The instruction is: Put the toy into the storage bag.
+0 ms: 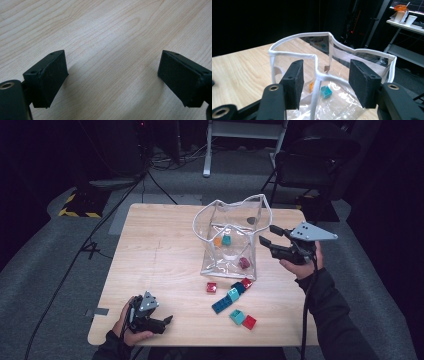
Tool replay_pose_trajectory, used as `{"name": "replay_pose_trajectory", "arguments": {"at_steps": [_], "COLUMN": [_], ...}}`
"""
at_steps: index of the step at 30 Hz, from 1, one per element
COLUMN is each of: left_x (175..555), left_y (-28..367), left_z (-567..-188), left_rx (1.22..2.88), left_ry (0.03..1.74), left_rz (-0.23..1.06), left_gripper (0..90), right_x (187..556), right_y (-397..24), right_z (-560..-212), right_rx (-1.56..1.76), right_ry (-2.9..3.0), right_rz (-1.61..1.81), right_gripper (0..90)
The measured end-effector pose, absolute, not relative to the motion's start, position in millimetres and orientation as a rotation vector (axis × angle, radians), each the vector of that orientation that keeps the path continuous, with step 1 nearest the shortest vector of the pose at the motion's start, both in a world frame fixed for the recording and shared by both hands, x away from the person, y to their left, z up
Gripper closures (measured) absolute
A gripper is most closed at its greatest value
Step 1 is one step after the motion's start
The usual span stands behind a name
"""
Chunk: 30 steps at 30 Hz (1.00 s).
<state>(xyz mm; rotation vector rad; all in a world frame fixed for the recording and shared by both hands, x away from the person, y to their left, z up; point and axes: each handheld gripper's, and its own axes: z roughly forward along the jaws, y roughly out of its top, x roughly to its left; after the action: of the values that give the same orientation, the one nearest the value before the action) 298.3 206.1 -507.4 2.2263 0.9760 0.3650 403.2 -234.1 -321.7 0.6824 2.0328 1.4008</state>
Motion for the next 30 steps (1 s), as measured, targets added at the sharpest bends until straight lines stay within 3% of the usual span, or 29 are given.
{"name": "replay_pose_trajectory", "arguments": {"at_steps": [13,30], "left_x": [298,298], "left_y": [206,206], "left_z": [-508,-507], "left_rx": [2.223,2.224], "left_ry": [0.979,0.979], "left_rz": [0.362,0.363], "left_gripper": [9.3,9.3], "right_x": [374,369], "right_y": [-249,-243], "right_z": [-354,-438], "right_rx": [0.657,0.716], "right_ry": [2.096,2.283], "right_rz": [1.397,1.264], "right_gripper": [46.3,46.9]}}
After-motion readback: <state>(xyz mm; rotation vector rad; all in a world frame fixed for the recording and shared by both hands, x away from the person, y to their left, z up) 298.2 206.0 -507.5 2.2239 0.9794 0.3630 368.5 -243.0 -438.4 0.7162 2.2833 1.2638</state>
